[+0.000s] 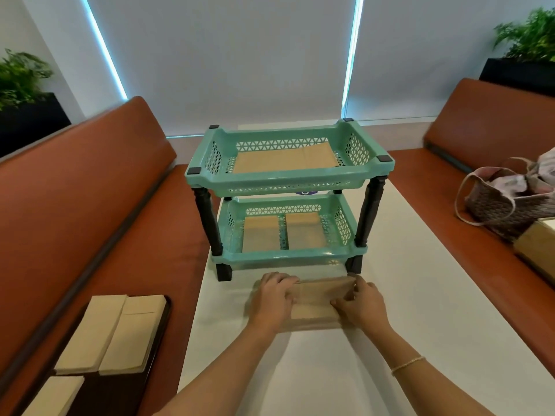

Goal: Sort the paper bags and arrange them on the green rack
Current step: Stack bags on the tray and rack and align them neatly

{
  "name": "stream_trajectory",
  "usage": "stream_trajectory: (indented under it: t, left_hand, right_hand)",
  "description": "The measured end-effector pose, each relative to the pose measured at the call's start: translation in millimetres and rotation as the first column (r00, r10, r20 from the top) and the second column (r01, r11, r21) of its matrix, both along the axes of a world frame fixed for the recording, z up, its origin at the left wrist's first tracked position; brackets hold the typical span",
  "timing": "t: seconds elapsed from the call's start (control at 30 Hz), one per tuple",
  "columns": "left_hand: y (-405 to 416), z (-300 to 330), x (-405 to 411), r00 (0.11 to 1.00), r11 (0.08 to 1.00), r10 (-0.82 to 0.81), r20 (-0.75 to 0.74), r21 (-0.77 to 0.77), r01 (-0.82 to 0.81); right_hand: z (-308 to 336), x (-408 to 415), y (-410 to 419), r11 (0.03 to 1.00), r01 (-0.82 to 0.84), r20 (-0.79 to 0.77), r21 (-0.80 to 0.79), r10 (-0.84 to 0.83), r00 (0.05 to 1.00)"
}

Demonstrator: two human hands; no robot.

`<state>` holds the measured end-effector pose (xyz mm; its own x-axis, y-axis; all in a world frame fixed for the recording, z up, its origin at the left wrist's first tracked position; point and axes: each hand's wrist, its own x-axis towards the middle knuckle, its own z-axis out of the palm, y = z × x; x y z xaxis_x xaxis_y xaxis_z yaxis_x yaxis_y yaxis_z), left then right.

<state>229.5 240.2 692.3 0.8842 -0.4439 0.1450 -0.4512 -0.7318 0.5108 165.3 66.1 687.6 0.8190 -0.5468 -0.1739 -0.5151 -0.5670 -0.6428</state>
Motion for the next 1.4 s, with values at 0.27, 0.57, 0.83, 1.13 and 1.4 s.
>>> stream_trajectory:
  t: [0.27,0.57,0.83,1.13,1.4]
  left_hand:
    - [0.7,6.7,5.7,1.0,1.0,-0.014,0.007,-0.02,0.014]
    - [17.8,43.1,-10.8,0.888,0.84,-0.088,-0.452,-0.513,-0.178]
    - [19.9,15.4,-53.9,0.883,0.731,-0.102,-0.459,-0.636,-0.246]
    - [19.8,8.1,-70.9,0.911,0.718,-0.07,-0.407,-0.654,-0.237]
    - [33.9,19.8,-65.1,0.841,0.826,-0.171,-0.513,-0.541,-0.161]
  right_hand:
    - [3.2,2.9,1.4,0.998,0.042,0.074,0.048,-0.046,0.996]
    - [33.1,-21.2,-2.6,0.782,-0.097,0.307,0.616,-0.126,0.943]
    - [15.1,-53.6,13.3,0.726,-0.126,0.297,0.676,-0.112,0.948]
    - [9.6,-67.0,16.7,0.779,-0.12,0.33,0.616,-0.117,0.937]
    - [13.5,-72.5,5.2,0.876,-0.116,0.243,0.468,-0.001,0.97]
